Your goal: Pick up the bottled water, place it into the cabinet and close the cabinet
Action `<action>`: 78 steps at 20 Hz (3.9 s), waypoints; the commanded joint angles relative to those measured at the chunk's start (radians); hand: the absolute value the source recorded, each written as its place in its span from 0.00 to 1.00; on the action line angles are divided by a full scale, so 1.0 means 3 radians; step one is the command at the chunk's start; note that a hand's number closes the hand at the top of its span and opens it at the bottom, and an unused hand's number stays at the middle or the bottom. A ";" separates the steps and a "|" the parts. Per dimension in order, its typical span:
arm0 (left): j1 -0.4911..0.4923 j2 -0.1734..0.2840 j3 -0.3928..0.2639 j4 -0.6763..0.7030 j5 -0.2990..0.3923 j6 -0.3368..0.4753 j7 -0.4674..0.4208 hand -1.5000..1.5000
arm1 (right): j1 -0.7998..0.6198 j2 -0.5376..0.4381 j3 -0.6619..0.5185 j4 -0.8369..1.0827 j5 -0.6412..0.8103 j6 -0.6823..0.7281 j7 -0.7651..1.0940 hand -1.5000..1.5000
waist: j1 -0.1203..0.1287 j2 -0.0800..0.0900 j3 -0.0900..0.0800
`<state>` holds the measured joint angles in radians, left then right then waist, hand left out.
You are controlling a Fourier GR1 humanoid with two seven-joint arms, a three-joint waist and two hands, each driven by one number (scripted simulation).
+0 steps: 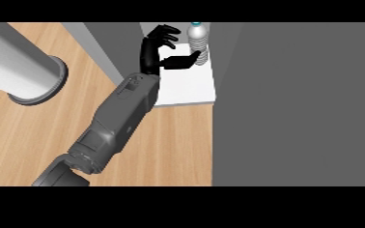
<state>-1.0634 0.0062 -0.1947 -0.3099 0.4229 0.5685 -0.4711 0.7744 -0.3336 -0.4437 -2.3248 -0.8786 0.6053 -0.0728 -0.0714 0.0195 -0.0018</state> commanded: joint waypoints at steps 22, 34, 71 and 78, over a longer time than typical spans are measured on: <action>-0.0397 -0.0020 0.0248 0.0281 0.0080 -0.0421 -0.0631 0.00 | 0.0022 0.0039 -0.0137 -0.0426 -0.0125 -0.0083 0.0154 0.00 | -0.0021 -0.0021 0.0000; 0.0304 -0.0021 -0.0423 -0.0721 0.0649 -0.0365 -0.0525 0.00 | -0.0071 0.0076 -0.0182 -0.0372 -0.0045 -0.0158 0.0313 0.00 | 0.0112 -0.0089 0.0003; 0.3802 0.1602 -0.1806 -0.4865 0.0571 -0.0426 -0.0345 1.00 | 0.0098 -0.0160 0.0144 -0.0719 0.0071 0.0576 0.0715 1.00 | 0.0265 -0.0096 -0.0003; 0.3997 0.2082 -0.1278 -0.5068 0.0867 -0.0781 -0.0424 1.00 | 0.0165 -0.0057 0.0295 -0.0965 0.0082 0.0793 0.0635 1.00 | 0.0211 -0.0097 -0.0008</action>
<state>0.0903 0.5504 -0.6537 -1.7914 0.6322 0.4040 -0.5780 0.7823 -0.3613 -0.3356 -2.3570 -0.9121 0.8559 0.0820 -0.0060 -0.0102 -0.0032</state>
